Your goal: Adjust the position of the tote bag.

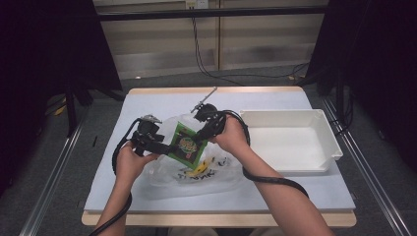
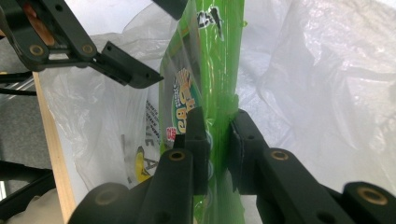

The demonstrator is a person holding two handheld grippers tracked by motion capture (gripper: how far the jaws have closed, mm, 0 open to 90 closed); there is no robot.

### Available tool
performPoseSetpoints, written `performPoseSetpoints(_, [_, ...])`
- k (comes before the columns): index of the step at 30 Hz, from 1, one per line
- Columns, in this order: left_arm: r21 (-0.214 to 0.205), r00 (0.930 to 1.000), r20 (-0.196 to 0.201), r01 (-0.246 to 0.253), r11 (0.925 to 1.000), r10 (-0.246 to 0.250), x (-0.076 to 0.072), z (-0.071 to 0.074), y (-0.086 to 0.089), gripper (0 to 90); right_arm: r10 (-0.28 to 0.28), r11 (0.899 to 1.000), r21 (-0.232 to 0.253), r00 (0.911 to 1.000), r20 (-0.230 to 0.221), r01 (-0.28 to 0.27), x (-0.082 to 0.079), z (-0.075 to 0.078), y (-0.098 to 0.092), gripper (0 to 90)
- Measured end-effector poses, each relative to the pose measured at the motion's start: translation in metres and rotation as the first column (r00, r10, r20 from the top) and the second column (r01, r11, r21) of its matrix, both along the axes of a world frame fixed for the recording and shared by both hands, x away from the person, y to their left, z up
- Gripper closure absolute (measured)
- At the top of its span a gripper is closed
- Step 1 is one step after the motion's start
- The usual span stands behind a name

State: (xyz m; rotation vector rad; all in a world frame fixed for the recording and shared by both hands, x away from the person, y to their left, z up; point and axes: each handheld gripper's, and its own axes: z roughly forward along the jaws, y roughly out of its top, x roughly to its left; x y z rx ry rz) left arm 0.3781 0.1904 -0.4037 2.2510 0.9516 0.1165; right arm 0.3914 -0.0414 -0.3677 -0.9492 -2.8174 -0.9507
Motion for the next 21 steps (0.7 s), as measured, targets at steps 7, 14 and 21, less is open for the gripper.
performPoseSetpoints(7, [0.014,0.9998,0.018,-0.005,0.9999,0.005,-0.004,0.001,0.001,18.7,0.020,1.000,-0.023,0.9996,0.021,-0.020,-0.004,0.003,0.006,79.4])
performPoseSetpoints(14, [0.024,0.9992,0.041,-0.001,0.9997,0.000,-0.007,-0.002,0.001,15.0,0.037,0.997,-0.068,0.9975,0.061,-0.032,-0.006,0.013,0.010,78.7])
performPoseSetpoints(21, [0.029,0.9994,0.031,-0.013,0.9995,0.013,-0.007,-0.004,0.003,13.2,0.038,0.997,-0.069,0.9961,0.080,-0.032,-0.006,0.023,0.008,78.2])
